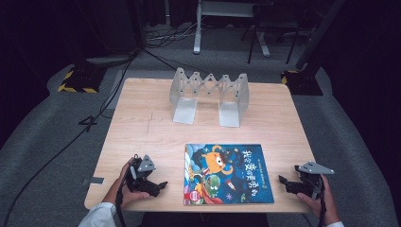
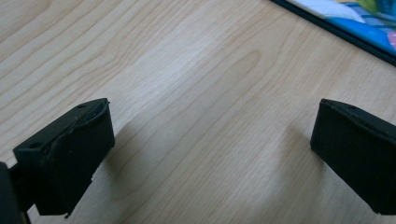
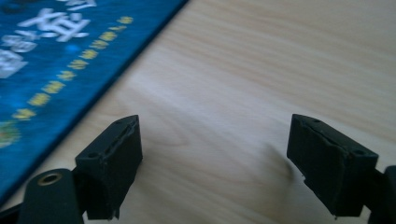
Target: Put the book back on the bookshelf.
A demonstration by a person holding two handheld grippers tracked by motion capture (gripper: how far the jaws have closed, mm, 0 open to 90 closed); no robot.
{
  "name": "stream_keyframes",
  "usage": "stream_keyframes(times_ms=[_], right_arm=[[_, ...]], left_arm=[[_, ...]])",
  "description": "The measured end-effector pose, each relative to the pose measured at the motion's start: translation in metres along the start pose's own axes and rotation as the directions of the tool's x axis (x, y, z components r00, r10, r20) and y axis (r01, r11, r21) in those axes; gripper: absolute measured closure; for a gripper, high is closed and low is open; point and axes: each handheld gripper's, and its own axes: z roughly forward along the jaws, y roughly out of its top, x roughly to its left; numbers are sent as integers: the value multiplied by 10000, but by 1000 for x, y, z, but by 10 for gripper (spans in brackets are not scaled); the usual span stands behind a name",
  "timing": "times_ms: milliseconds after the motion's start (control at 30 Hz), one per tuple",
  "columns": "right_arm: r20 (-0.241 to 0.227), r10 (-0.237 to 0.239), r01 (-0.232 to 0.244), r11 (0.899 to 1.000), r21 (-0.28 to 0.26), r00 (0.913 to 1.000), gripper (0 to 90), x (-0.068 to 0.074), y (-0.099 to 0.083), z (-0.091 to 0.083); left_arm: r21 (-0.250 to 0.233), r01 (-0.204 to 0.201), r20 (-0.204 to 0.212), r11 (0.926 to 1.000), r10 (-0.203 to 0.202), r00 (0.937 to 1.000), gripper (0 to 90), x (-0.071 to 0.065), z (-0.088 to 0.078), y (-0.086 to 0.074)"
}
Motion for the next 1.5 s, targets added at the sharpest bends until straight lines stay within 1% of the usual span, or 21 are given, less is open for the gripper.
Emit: stream_keyframes(times_ms=[33,67,100,233,300,400,467,600,633,667,700,733,867,933,1000,1067,1167,1267,1367,1400,1500], right_arm=[[-175,-85,85,10000,-10,9998,184,3,1,1],[-185,-274,273,9996,-30,9995,184,7,2,2],[-268,-397,396,9992,-47,9989,185,10,3,3],[-614,-572,571,9984,-36,9965,189,21,9,9],[-410,-722,720,9974,-59,9965,190,25,12,11],[-356,-755,753,9971,-59,9965,191,28,18,17],[-423,-910,907,9958,-97,9950,192,32,24,24],[-651,-964,964,9953,-40,9932,192,39,39,38],[-704,-994,994,9950,-25,9926,192,41,43,43],[-725,-987,989,9951,-8,9925,193,43,48,47],[-613,-919,920,9958,-12,9939,193,45,54,53],[-577,-902,905,9959,17,9942,193,47,57,57],[-860,-750,761,9971,89,9935,193,55,75,76],[-878,-694,704,9975,86,9937,188,58,81,83],[-832,-658,669,9977,105,9944,183,59,83,85],[-827,-617,622,9981,37,9947,183,59,80,83],[-855,-642,659,9977,171,9943,182,55,68,69],[-888,-653,673,9975,196,9939,182,51,54,53],[-1229,-979,1039,9937,428,9876,182,50,39,34],[-1298,-1069,1133,9926,430,9858,182,49,34,29],[-1435,-1154,1199,9925,226,9829,182,48,23,19]], left_arm=[[1,11,66,10000,-11,10000,0,-2,1,1],[1,11,66,10000,-11,10000,0,-2,1,1],[1,-86,107,10000,86,9999,1,-5,3,3],[24,-266,244,9996,265,9993,0,-12,6,7],[9,-311,280,9995,311,9991,2,-15,7,8],[6,-347,348,9994,347,9988,3,-17,7,8],[-7,-347,314,9994,347,9989,3,-17,7,8],[1,-299,255,9996,299,9992,3,-18,5,6],[-12,-356,314,9994,356,9989,3,-17,4,4],[-2,-417,364,9991,417,9985,3,-16,2,1],[-3,-417,383,9991,417,9984,3,-15,0,-1],[8,-375,345,9993,374,9987,4,-13,-3,-3],[3,2,-10,10000,-2,10000,3,-5,-14,-16],[6,127,-105,9999,-127,9999,4,-4,-17,-20],[-20,198,-192,9998,-198,9996,4,-6,-19,-22],[-46,266,-221,9996,-267,9994,4,-9,-19,-23],[-16,130,-181,9999,-130,9998,4,-13,-18,-22],[11,123,-106,9999,-122,9999,4,-22,-16,-18],[-12,64,-45,10000,-64,10000,2,-27,-13,-16],[-5,98,-10,10000,-98,10000,1,-29,-12,-15],[-16,-27,67,10000,28,10000,0,-34,-9,-12]])
